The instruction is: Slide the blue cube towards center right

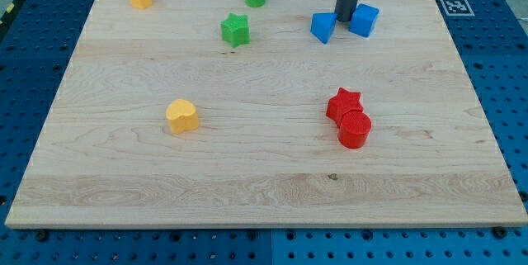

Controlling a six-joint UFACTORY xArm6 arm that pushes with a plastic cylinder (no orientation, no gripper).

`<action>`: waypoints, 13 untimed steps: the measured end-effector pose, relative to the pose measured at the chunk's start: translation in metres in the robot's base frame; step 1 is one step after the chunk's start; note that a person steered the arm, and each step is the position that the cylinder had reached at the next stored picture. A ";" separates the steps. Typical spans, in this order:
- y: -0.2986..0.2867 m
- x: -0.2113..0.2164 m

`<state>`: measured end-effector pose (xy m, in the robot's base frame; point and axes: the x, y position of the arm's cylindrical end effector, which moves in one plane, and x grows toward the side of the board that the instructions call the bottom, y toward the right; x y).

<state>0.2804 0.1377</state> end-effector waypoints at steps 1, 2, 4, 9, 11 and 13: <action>0.029 0.003; 0.050 0.009; 0.056 0.015; 0.071 0.024; 0.090 0.057; 0.110 0.086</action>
<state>0.3663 0.2480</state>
